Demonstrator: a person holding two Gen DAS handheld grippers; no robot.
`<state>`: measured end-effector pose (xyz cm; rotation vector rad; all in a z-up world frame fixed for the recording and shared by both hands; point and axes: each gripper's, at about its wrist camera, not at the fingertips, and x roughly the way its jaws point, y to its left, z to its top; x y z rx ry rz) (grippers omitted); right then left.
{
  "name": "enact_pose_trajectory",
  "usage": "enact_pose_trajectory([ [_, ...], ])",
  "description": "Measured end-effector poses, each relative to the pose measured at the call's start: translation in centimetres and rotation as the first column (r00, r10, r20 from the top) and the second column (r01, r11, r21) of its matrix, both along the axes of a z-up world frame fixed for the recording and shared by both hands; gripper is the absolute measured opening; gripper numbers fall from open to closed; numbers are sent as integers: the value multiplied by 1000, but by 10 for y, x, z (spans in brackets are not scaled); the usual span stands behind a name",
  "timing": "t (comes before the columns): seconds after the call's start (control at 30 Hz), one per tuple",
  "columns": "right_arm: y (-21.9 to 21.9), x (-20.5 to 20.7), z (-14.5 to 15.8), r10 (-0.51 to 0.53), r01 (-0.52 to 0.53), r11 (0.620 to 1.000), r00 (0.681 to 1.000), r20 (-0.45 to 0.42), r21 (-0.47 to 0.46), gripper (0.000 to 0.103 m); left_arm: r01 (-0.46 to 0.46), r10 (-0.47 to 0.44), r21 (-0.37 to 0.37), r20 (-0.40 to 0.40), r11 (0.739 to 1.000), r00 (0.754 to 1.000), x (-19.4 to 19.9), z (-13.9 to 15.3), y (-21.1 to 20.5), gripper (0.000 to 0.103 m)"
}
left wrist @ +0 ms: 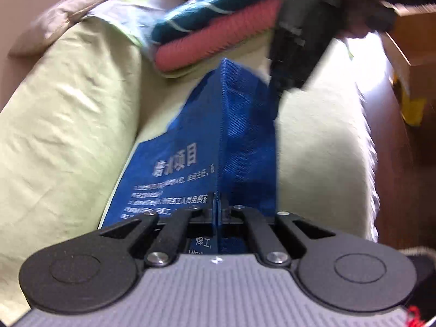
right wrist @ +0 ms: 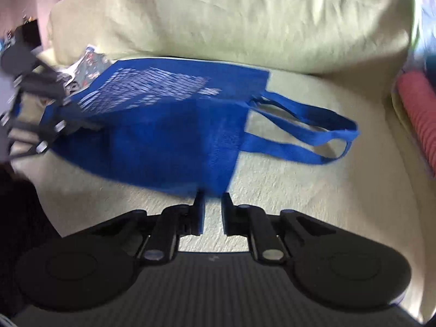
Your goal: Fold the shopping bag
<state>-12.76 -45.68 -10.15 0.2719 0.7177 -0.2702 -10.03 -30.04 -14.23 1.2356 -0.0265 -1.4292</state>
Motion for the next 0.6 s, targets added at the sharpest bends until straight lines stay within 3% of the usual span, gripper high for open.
enact_pose_trajectory([
  [0.1,6,-2,4,17,-17,1000,1000,-23,-10,15,6,-8,29,62,1000,998,-10,-22,0,0],
  [0.13,10,-5,8,27,-28,999,999,-24,-23,31,-10,9,23,56,1000,998,-11,-21,0,0],
  [0.2,17,-22,19,14,-14,998,1000,-12,-66,48,-25,25,2,40,1000,999,-9,-13,0,0],
  [0.37,19,-56,45,56,-60,998,990,131,22,47,-42,43,-51,6,998,999,-2,10,5,0],
  [0.47,22,-46,48,93,-92,996,984,155,-12,46,-39,39,-67,5,997,999,0,18,6,0],
  [0.5,23,-40,45,102,-100,995,983,152,-26,40,-37,38,-69,9,997,999,1,18,6,0],
  [0.53,23,-34,42,111,-107,994,983,148,-38,17,-36,37,-75,13,997,999,0,19,7,0],
  [0.6,16,-20,31,115,-111,993,987,113,-47,14,-26,28,-89,30,996,999,-1,18,13,0],
])
